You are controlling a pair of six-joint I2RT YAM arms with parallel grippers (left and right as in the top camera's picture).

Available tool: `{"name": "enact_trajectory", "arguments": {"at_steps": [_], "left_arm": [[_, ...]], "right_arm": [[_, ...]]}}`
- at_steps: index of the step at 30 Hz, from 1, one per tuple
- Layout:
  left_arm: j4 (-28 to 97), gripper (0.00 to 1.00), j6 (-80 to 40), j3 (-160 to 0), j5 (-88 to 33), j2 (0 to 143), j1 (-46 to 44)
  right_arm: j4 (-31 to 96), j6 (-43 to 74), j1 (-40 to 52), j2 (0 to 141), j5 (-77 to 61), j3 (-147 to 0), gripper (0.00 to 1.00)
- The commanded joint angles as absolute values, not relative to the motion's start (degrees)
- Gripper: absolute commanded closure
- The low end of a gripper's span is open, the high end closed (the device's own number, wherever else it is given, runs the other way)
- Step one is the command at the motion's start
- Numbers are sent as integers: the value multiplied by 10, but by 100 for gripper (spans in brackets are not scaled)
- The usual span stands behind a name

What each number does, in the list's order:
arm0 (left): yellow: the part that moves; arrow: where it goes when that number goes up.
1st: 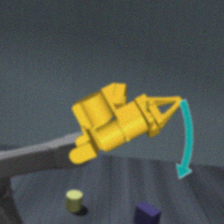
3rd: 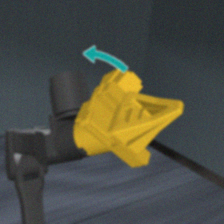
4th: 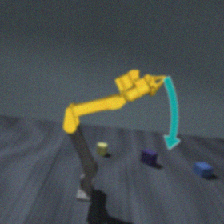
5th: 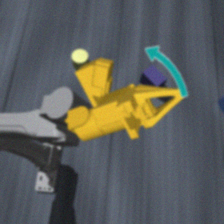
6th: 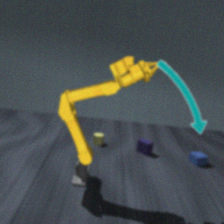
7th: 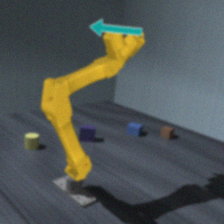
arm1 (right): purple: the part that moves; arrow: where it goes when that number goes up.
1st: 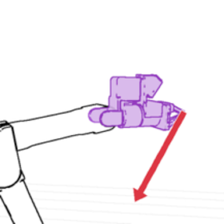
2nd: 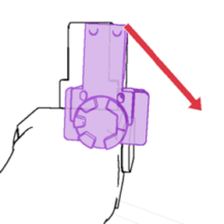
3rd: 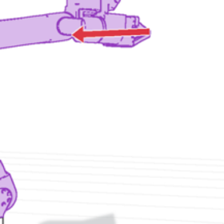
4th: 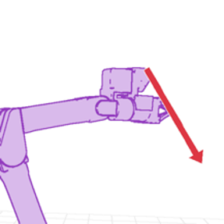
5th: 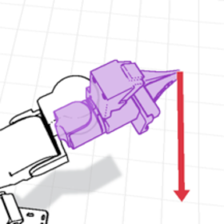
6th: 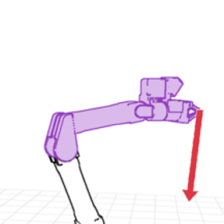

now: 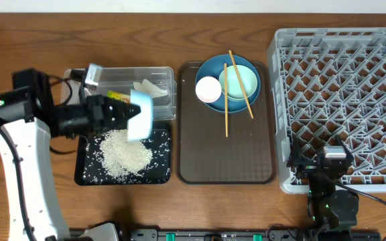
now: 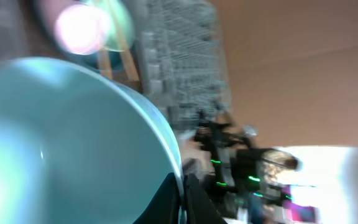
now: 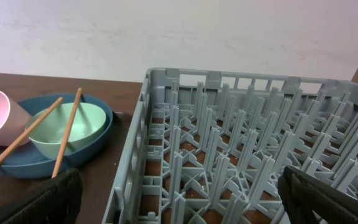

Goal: Sort waste into correct bins and load items into the dishwasher rack
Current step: 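Shake the tilted light-blue bowl over the black tray with the left gripper, then carry the empty bowl back and set it on the brown tray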

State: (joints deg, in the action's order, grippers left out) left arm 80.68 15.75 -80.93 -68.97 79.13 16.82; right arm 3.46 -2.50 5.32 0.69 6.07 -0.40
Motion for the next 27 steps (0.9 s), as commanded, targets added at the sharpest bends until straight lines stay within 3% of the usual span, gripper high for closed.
{"name": "enact_trajectory", "arguments": {"at_steps": [1, 9, 18, 27], "left_arm": [[756, 94, -48, -820, -515, 766, 125], [654, 94, -189, -820, -352, 752, -77], [620, 94, -263, -805, -163, 798, -315], [586, 94, -284, -805, -138, 895, -430]], "right_arm": [[36, -18, 49, 5, 66, -3, 1], [36, -18, 49, 5, 66, -3, 1], [36, -18, 49, 5, 66, -3, 1], [36, -18, 49, 5, 66, -3, 1]]}}
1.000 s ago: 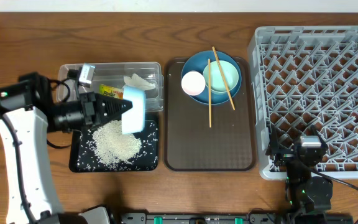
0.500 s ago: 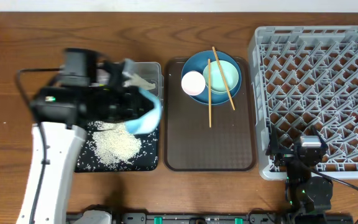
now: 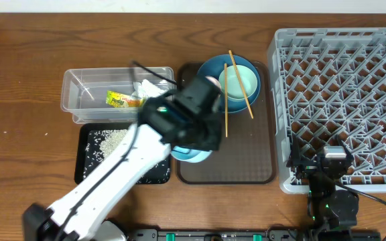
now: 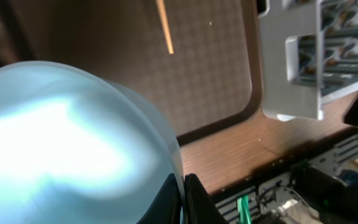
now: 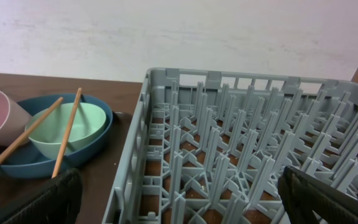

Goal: Sort waste into correct bins and load items into the dishwasher rack
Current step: 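Carry the empty bowl back and set it on the brown tray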

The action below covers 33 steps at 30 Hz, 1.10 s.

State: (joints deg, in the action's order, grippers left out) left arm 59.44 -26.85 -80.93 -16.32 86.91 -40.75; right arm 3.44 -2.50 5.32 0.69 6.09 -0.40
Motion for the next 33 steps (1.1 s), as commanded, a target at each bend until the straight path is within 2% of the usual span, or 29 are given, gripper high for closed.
{"name": "enact_trajectory", "arguments": {"at_steps": [1, 15, 26, 32, 33], "left_arm": [[580, 94, -284, -805, -138, 905, -438], [559, 94, -303, -805, -138, 1016, -461], [534, 93, -308, -804, -138, 1053, -461], [534, 87, -308, -804, -138, 1056, -461], [534, 83, -308, -804, -138, 1056, -461]], "right_arm": [[36, -18, 49, 5, 66, -3, 1], [36, -18, 49, 5, 66, -3, 1], [36, -18, 49, 5, 66, -3, 1], [36, -18, 50, 5, 66, -3, 1], [36, -18, 49, 5, 66, -3, 1]]}}
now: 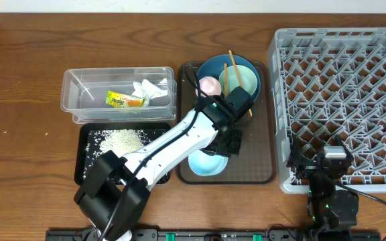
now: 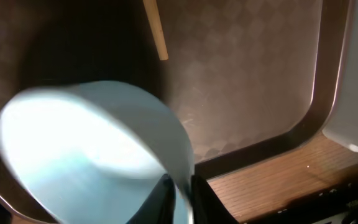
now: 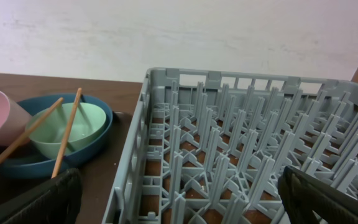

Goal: Sort waste into correct bins and load items into the dishwasher rack
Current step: 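Carry the empty bowl back and set it on the brown tray, then open the left gripper and withdraw it over the black tray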

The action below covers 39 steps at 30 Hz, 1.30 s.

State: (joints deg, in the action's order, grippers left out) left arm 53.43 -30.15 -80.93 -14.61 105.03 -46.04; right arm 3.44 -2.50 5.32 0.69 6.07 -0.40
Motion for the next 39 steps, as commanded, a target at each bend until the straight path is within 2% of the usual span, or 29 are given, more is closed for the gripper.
{"name": "enact_trajectory", "arguments": {"at_steps": [1, 3, 5, 22, 31, 39], "left_arm": [[534, 83, -308, -804, -138, 1056, -461], [534, 83, -308, -804, -138, 1056, -461], [534, 76, -308, -804, -138, 1056, -461], [539, 77, -296, -805, -138, 1039, -451], [584, 77, -266, -805, -117, 943, -378], [672, 75, -266, -805, -6, 822, -272]], "right_arm": [[36, -18, 49, 5, 66, -3, 1], [36, -18, 49, 5, 66, -3, 1], [36, -18, 49, 5, 66, -3, 1], [36, -18, 49, 5, 66, -3, 1], [36, -18, 49, 5, 66, -3, 1], [36, -18, 49, 5, 66, -3, 1]]}}
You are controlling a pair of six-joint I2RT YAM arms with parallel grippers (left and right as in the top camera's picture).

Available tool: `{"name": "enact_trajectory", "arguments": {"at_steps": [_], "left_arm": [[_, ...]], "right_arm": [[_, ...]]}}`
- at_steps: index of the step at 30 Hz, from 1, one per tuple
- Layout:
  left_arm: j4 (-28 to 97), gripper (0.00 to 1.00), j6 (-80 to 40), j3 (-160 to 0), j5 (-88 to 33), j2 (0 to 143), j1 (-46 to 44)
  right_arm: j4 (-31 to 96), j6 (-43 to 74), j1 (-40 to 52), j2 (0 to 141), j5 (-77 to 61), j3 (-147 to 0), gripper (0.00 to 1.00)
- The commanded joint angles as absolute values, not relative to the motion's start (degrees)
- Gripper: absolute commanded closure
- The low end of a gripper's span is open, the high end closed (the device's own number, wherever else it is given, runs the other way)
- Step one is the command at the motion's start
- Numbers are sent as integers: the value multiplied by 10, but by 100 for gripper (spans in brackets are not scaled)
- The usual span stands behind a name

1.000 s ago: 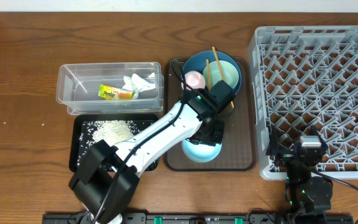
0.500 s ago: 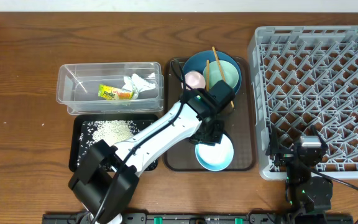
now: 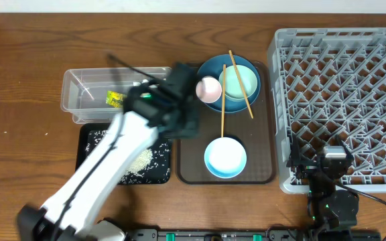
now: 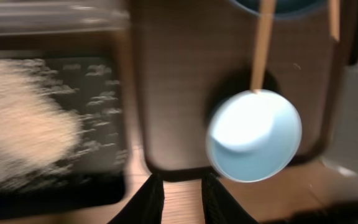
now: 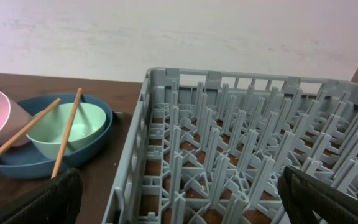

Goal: Sort waste into correct bins and load items into the dishwasher rack
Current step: 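Open the left gripper and withdraw it over the black tray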

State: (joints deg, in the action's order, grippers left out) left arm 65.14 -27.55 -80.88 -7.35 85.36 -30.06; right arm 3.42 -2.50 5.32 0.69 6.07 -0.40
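An empty light blue bowl (image 3: 225, 158) (image 4: 255, 134) stands upright on the front of the brown tray (image 3: 193, 147). My left gripper (image 4: 178, 186) is open and holds nothing; it is high above the tray's left side, left of the bowl. At the tray's back, a dark blue plate (image 3: 210, 70) carries a green bowl (image 3: 240, 82), a pink cup (image 3: 208, 88) and two chopsticks (image 3: 224, 100). The grey dishwasher rack (image 3: 340, 100) fills the right side. My right gripper (image 5: 179, 205) stands wide open over the rack's front left corner.
A clear bin (image 3: 86, 100) at the back left holds a wrapper (image 3: 114, 100). In front of it a black tray (image 3: 92, 175) holds a heap of rice (image 4: 23, 134). My left arm (image 3: 106, 167) crosses this tray.
The left gripper was shut on the blue bowl's rim low over the tray's front. Now the bowl stands free on the tray and the gripper is open, higher and further left.
My left gripper first held the blue bowl tipped over the black tray with rice below it. Then it held the bowl at the brown tray's left front edge, then low over the tray's front. Now the bowl rests there, released. The right arm stayed still.
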Motion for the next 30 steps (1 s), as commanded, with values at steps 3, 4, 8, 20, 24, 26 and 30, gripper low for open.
{"name": "enact_trajectory", "arguments": {"at_steps": [3, 4, 8, 20, 24, 26, 30], "left_arm": [[713, 69, -266, -805, 61, 784, -230], [723, 66, -266, -805, 78, 775, -217], [748, 55, -267, -805, 91, 747, -175], [762, 35, -267, -805, 91, 750, -167], [765, 28, -267, -805, 91, 750, -167], [765, 23, -267, -805, 91, 750, -167], [765, 15, -267, -805, 91, 750, -167]], "right_arm": [[36, -18, 49, 5, 66, -3, 1], [36, -18, 49, 5, 66, -3, 1], [36, -18, 49, 5, 66, -3, 1], [34, -12, 50, 5, 52, -3, 1], [31, 3, 50, 6, 36, -3, 1], [23, 29, 50, 5, 7, -3, 1], [19, 32, 50, 6, -70, -20, 1]]}}
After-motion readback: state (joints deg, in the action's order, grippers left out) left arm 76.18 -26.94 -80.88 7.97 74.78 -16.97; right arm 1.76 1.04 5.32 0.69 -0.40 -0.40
